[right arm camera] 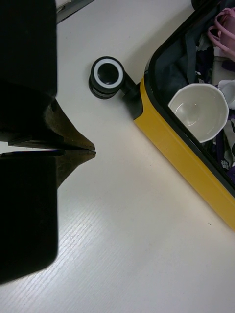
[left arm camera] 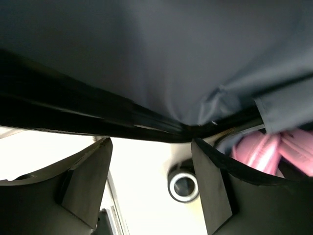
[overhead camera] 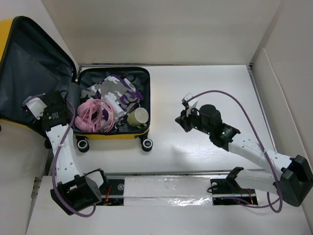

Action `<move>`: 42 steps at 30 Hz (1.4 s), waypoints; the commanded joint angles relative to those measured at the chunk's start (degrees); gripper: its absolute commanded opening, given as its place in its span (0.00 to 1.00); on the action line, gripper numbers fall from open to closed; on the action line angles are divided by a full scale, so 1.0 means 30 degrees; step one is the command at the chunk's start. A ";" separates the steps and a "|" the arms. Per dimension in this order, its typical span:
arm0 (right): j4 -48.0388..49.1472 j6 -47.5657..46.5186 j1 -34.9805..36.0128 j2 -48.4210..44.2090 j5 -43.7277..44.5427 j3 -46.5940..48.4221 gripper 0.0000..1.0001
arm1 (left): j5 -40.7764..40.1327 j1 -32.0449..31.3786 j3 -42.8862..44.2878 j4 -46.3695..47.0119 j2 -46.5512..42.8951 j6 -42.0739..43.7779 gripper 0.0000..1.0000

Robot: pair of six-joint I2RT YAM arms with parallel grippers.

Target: Pack the luggage

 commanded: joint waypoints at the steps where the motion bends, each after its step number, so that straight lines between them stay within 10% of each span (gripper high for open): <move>1: 0.0366 -0.0083 0.0179 -0.0032 0.0135 0.0518 0.08 | -0.2293 0.0096 0.0290 0.0114 -0.0606 -0.0546 0.62; 7: -0.0276 -0.0228 0.0179 0.1228 0.0399 0.1102 0.07 | -0.5688 0.0477 0.4673 -0.3195 0.0974 -0.3495 0.36; 13: -0.0394 -0.0199 0.0179 0.1493 0.1014 0.1104 0.06 | -0.5285 0.0477 0.4895 -0.1943 0.2062 -0.2512 0.36; 19: -0.0366 -0.0199 0.0003 0.0878 0.1424 0.0899 0.05 | -0.4407 0.0477 0.3870 0.0108 0.1711 -0.1253 0.00; 23: -0.0248 -0.0141 -0.0376 0.0848 0.1220 0.0752 0.05 | -0.2100 0.0274 0.4100 0.1134 0.1594 -0.0052 0.00; 32: 0.0104 -0.0082 -0.0378 0.1608 0.1015 0.0810 0.04 | -0.2446 -0.8858 0.2343 0.5472 -0.2241 0.4576 0.00; 42: 0.0016 -0.0170 -0.0554 0.1786 0.1307 0.0869 0.04 | 1.1058 -1.0768 -0.0293 0.7320 -0.3478 0.8474 0.00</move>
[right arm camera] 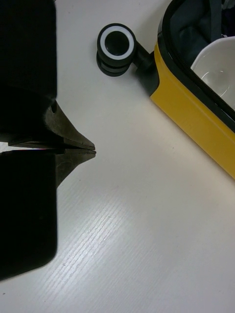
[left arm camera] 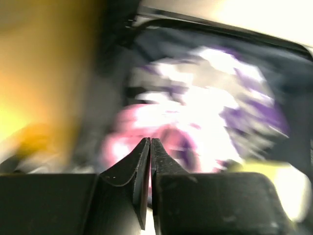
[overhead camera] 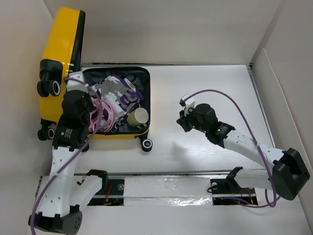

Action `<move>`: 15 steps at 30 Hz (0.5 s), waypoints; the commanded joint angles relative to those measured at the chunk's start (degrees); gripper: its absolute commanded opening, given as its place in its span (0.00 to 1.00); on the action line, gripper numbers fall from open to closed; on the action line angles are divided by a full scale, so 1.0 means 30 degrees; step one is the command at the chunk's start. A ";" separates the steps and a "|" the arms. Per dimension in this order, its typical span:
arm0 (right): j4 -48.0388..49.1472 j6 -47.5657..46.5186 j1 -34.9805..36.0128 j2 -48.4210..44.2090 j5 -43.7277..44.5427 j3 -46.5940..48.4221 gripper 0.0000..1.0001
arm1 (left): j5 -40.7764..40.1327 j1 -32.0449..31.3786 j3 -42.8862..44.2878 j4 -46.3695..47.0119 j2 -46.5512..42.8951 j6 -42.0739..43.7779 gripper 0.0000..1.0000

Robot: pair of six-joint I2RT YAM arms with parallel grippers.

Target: Pack the luggage

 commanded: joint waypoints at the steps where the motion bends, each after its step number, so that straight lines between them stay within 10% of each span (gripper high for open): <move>1: 0.0730 -0.0141 -0.0356 0.0132 0.0353 0.0687 0.04 | 0.7083 -0.2120 -0.0774 0.1688 0.1339 0.0614 0.00; 4: 0.0671 -0.0111 -0.0532 0.0074 0.0529 0.0629 0.05 | 0.9768 -0.2364 -0.1765 0.1944 0.1431 0.0381 0.00; 11: 0.0963 0.0181 -0.0883 -0.0423 0.0909 0.0220 0.05 | 1.6916 -0.2364 -0.1713 0.1041 0.1428 -0.0030 0.40; 15: 0.1430 0.0387 -0.1061 -0.1417 0.1261 -0.0278 0.06 | 1.7372 -0.2364 -0.1478 0.1213 0.1722 -0.0001 0.35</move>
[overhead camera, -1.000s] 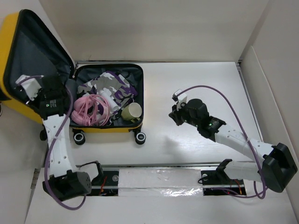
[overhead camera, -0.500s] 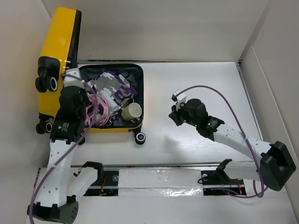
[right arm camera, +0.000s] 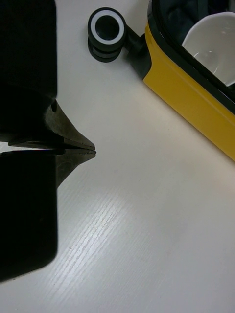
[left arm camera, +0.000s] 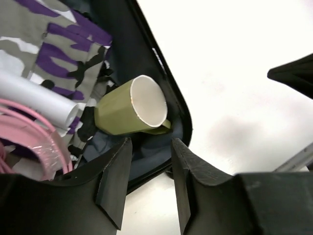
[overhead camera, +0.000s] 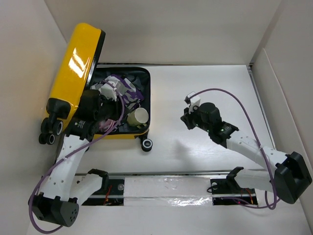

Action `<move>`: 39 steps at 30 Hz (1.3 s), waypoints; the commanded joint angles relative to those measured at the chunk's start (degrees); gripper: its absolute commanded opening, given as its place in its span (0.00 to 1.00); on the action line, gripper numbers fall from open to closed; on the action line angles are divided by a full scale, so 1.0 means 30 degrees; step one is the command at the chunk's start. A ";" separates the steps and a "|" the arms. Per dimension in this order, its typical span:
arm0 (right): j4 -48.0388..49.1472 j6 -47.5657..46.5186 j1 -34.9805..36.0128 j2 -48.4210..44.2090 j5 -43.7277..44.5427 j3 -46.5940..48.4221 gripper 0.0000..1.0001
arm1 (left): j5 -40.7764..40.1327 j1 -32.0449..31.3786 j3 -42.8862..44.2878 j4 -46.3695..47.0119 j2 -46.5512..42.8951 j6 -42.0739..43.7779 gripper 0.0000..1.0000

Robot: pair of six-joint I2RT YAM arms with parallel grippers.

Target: Pack the luggage

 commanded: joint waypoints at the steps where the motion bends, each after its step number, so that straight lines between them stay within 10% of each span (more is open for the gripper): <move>1: 0.1519 0.0292 -0.0230 -0.1208 0.0599 -0.0257 0.06 | 0.2041 0.0178 0.0838 0.0770 0.0112 -0.0059 0.34; 9: 0.1873 0.0556 -0.0580 -0.1825 0.0744 -0.0610 0.06 | 0.2779 -0.3092 0.3993 0.3028 0.6608 -0.1116 0.35; 22: 0.1989 0.1288 -0.1578 -0.4050 0.2619 -0.1663 0.05 | 0.9101 -0.6677 2.6927 -0.1309 1.9096 -0.3280 0.38; 28: 0.2633 0.1318 -0.1754 -0.4491 0.1626 -0.1987 0.00 | 0.5976 -0.3930 2.4515 0.2733 1.5705 -0.7262 0.39; 39: 0.3278 0.1201 -0.1402 -0.4082 0.0073 -0.1987 0.00 | -0.3669 1.1502 1.0190 0.3085 0.9784 -1.0197 0.03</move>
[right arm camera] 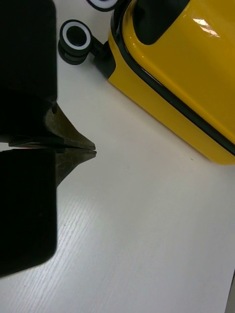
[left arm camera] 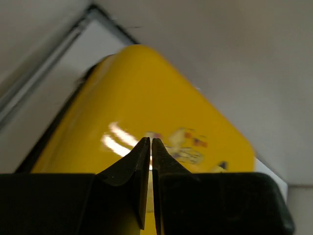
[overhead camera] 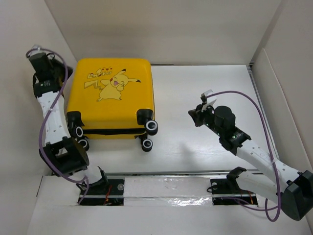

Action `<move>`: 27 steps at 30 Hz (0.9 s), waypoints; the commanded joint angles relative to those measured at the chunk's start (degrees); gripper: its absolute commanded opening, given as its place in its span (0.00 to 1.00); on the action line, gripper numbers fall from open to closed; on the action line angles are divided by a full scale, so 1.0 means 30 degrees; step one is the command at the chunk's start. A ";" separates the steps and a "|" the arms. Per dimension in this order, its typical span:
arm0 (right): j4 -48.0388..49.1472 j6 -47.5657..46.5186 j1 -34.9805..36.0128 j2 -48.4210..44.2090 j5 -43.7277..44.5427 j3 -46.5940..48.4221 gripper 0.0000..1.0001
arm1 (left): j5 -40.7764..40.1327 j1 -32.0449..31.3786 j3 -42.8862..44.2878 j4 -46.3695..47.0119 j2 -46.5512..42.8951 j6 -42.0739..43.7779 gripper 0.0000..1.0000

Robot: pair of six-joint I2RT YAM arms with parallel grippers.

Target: Pack the luggage

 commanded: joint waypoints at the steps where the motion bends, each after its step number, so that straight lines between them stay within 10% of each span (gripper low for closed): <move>1: 0.1545 -0.0009 0.0193 0.0166 -0.0642 -0.0020 0.00 | -0.2681 0.2173 -0.2671 0.0477 -0.0862 -0.0602 0.03; 11: 0.1223 -0.0272 0.0574 0.0519 -0.0732 0.0303 0.00 | -1.2230 0.2677 -0.1801 -0.0780 0.2556 0.3733 0.05; 27: 0.0317 0.0137 0.0369 -0.1092 0.3047 -0.0107 0.00 | -1.0715 -0.0454 -0.2353 -0.0932 0.8339 0.3650 0.03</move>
